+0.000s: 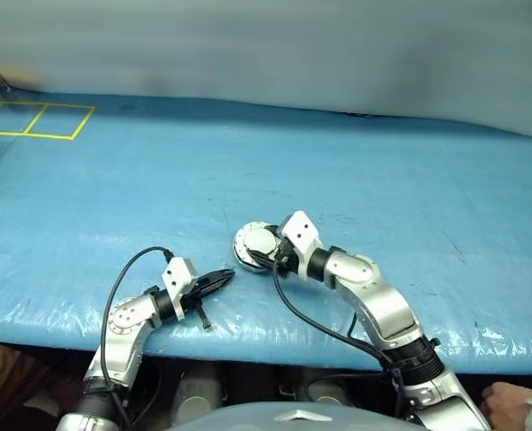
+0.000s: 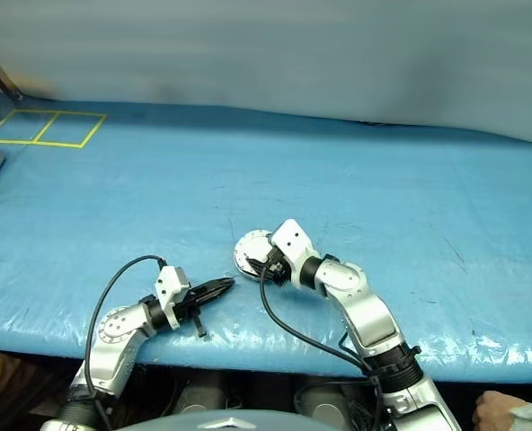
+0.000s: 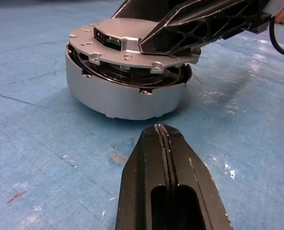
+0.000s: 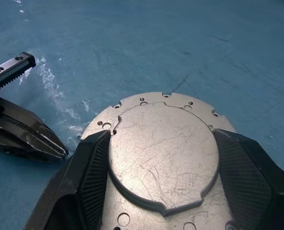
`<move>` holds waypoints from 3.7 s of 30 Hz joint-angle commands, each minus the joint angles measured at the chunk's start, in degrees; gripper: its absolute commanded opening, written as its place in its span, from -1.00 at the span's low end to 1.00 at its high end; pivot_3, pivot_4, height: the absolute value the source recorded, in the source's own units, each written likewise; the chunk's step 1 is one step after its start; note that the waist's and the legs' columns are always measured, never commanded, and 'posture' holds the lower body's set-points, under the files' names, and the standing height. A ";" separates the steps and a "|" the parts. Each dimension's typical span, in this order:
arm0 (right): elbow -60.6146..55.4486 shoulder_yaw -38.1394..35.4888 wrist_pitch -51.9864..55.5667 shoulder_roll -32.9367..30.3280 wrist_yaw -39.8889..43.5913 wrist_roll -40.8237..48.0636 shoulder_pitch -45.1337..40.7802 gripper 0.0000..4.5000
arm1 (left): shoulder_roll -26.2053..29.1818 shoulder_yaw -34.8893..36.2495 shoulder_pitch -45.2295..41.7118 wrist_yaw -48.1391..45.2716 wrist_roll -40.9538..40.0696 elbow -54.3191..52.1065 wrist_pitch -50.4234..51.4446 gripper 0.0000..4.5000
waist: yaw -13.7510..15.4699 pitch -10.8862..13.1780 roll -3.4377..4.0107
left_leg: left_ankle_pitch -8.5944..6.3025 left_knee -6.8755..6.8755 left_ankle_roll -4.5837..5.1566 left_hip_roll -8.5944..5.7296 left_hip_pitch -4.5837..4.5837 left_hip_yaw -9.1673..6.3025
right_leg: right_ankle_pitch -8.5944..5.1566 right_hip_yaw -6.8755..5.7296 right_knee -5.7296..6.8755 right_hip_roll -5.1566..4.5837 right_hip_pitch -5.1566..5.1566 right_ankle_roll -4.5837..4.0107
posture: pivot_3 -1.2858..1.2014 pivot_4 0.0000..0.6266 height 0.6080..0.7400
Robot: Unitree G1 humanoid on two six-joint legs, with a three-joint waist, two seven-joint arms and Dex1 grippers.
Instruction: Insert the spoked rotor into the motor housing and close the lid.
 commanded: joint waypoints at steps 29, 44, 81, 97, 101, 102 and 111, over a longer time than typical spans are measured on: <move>3.84 0.61 -1.19 0.80 1.09 -0.91 -4.60 0.34 | -1.17 -1.15 0.11 3.27 1.09 1.18 0.25 -1.00 | -0.07 -0.04 0.05 | -0.04 -0.04 -0.05 -0.02 0.17 0.01 | 0.00 -0.22 -0.03 -0.20 -0.01 -0.01 | 0.03 -0.52 1.00; 6.42 1.19 -2.70 -0.03 2.67 -1.63 -4.71 0.34 | -1.12 -1.26 1.02 3.16 0.47 -0.46 1.11 -1.00 | -0.08 -0.04 0.05 | -0.04 -0.15 0.00 -0.02 0.11 0.09 | -0.04 -0.24 -0.08 -0.22 0.00 -0.06 | 0.03 -0.52 1.00; 11.98 0.93 -5.42 -1.86 7.66 -1.94 -8.60 0.34 | -0.77 -1.83 1.53 2.76 -0.54 -3.05 4.41 -1.00 | -0.04 -0.04 0.05 | -0.08 -0.16 0.00 -0.03 0.11 0.08 | -0.06 -0.28 -0.12 -0.27 -0.05 -0.08 | 0.03 -0.52 1.00; 16.01 1.74 -6.39 -4.35 10.37 -2.54 -10.19 0.34 | -0.60 -1.98 1.84 2.80 -0.77 -3.81 5.11 -1.00 | -0.01 -0.04 0.06 | -0.13 -0.15 -0.08 -0.03 0.17 0.08 | -0.06 -0.30 -0.13 -0.30 -0.05 -0.08 | 0.03 -0.52 1.00; 16.41 1.56 -6.25 -4.53 11.29 -2.24 -10.42 0.34 | -0.59 -1.94 1.81 2.86 -0.73 -3.90 5.19 -1.00 | 0.01 -0.04 0.06 | -0.13 -0.16 -0.07 -0.03 0.17 0.08 | -0.06 -0.31 -0.15 -0.31 -0.05 -0.08 | 0.03 -0.52 1.00; 16.49 1.59 -6.31 -4.52 11.27 -2.38 -10.42 0.34 | -0.60 -1.90 1.80 2.93 -0.71 -3.93 5.19 -1.00 | 0.02 -0.04 0.06 | -0.14 -0.16 -0.07 -0.03 0.17 0.08 | -0.06 -0.31 -0.15 -0.31 -0.05 -0.08 | 0.03 -0.52 1.00; 17.26 2.17 -5.84 -4.09 10.57 -2.96 -9.72 0.34 | -4.54 2.30 -1.23 9.43 -2.75 -4.01 5.53 -1.00 | 0.08 -0.04 0.05 | -0.16 -0.13 -0.11 -0.04 0.16 0.05 | -0.05 -0.34 -0.15 -0.35 -0.03 -0.07 | 0.03 -0.52 1.00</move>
